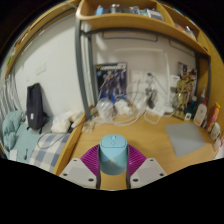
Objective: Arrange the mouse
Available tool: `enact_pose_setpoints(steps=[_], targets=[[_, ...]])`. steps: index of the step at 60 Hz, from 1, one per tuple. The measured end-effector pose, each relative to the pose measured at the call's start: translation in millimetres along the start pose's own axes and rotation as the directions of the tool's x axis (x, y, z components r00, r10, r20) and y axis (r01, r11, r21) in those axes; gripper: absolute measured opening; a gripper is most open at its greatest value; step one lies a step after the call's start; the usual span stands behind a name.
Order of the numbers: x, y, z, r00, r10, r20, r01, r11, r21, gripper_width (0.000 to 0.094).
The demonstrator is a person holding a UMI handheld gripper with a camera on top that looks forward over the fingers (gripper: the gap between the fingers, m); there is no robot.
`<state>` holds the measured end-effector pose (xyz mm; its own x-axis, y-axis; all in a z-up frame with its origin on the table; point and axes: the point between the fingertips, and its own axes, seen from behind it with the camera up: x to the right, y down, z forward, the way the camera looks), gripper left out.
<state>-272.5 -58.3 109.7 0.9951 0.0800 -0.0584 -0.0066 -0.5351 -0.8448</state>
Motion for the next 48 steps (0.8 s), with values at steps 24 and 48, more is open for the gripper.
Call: enact_pose_setpoints(steps=[24,48], targets=[[286.4,-116.9,18.3,0.986,0.014,-0.167,0.002,0.995,0.095,0.0338],[399.0,4.0,116.3,0.991,0.038,-0.128,-0.058,0.986,-0.157,0.0336]])
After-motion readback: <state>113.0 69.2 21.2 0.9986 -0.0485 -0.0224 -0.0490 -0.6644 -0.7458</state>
